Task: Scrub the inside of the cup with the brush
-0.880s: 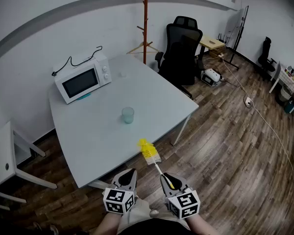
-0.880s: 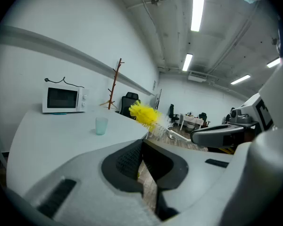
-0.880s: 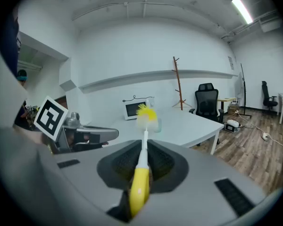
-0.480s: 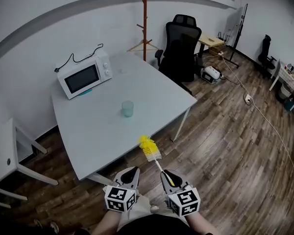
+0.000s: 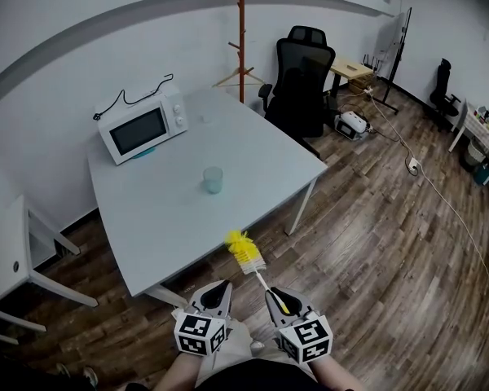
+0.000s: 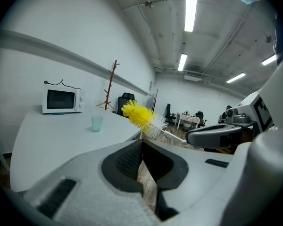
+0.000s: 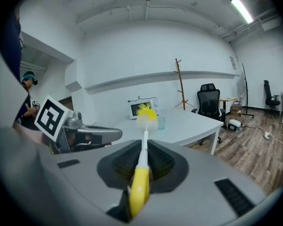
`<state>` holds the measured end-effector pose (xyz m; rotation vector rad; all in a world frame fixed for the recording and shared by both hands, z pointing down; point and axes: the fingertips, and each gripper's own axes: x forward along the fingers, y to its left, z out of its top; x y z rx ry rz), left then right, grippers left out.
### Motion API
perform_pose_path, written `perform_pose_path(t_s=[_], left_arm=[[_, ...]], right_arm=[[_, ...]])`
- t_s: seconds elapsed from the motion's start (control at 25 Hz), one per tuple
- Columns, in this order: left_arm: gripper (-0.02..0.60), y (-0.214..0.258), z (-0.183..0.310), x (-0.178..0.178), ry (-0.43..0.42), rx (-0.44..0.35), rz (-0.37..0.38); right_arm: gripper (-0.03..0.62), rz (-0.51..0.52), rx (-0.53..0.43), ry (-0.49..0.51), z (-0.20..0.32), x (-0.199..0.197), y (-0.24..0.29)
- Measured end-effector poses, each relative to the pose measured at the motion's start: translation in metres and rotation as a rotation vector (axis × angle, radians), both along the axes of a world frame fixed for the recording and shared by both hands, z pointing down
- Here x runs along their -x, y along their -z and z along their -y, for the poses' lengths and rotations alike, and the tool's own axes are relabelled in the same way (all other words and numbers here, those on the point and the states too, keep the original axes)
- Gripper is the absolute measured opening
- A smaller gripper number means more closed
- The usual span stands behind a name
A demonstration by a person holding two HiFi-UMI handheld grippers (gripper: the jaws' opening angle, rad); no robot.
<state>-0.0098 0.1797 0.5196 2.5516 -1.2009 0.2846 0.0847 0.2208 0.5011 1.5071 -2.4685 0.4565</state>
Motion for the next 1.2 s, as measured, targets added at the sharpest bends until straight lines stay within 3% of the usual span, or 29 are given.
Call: perform_pose_path(t_s=[0.36, 0.76, 1.2], left_arm=[[0.018, -0.016, 0.013, -0.004, 0.002, 0.034, 0.014], [0.018, -0.014, 0.089, -0.017, 0.012, 0.026, 0.007], [0.018, -0.014, 0.186, 0.005, 0.031, 0.032, 0.029]], right_arm=[[0.049, 0.010, 0.032, -0.012, 0.018, -0.011, -0.011], [0.049, -0.003, 0.039, -0.026, 0.086, -0.033, -0.009], [0.049, -0.007, 0.032, -0.018, 0.187, -0.018, 0.006]])
